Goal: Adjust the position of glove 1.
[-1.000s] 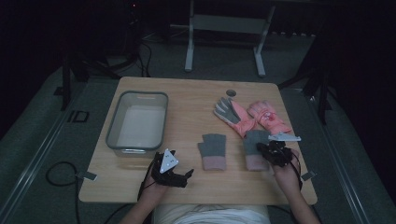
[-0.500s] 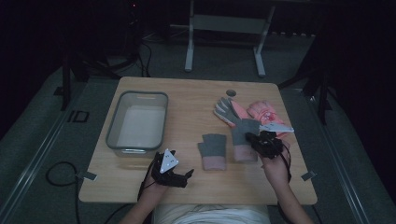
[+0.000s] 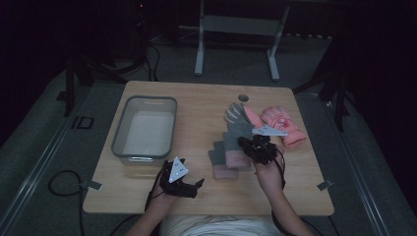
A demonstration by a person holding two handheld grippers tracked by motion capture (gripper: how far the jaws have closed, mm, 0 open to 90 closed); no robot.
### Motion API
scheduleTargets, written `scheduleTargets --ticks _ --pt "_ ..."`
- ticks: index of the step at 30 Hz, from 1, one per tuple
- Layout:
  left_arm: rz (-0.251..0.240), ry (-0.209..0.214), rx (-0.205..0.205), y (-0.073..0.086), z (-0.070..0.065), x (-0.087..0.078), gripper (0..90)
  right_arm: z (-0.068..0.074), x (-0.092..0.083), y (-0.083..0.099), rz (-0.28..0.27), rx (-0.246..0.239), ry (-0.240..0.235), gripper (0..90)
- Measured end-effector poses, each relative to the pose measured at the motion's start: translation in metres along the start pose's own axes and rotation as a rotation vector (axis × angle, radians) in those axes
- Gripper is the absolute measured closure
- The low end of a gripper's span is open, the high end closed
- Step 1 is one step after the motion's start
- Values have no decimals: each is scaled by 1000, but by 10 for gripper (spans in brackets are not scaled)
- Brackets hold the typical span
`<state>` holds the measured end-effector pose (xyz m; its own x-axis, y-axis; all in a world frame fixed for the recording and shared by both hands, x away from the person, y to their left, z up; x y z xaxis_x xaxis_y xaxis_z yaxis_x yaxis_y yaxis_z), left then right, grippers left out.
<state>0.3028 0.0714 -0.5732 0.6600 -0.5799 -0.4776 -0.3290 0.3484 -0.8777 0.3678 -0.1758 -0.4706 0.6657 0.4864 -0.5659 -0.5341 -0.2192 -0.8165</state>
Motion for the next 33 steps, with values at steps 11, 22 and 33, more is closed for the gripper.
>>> scheduleTargets --ticks 11,22,33 --pt "-2 4 3 0 0 0 13 20 24 17 66 13 -26 865" --pt "0 4 -3 0 0 0 13 17 52 37 142 19 -47 864" --pt "1 1 -5 0 0 0 13 11 68 48 196 16 -42 861"
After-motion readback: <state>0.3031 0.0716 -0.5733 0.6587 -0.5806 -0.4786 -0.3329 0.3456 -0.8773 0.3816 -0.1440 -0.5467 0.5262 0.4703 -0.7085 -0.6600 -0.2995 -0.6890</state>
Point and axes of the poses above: each handheld gripper's, and its own axes: x roughly forward along the jaws, y roughly out of its underside, z roughly to its left, the point moved 3 cm from there along x, roughly forward along the jaws, and after that the axes turned 1 degree about -y, right-handed, at the moved point
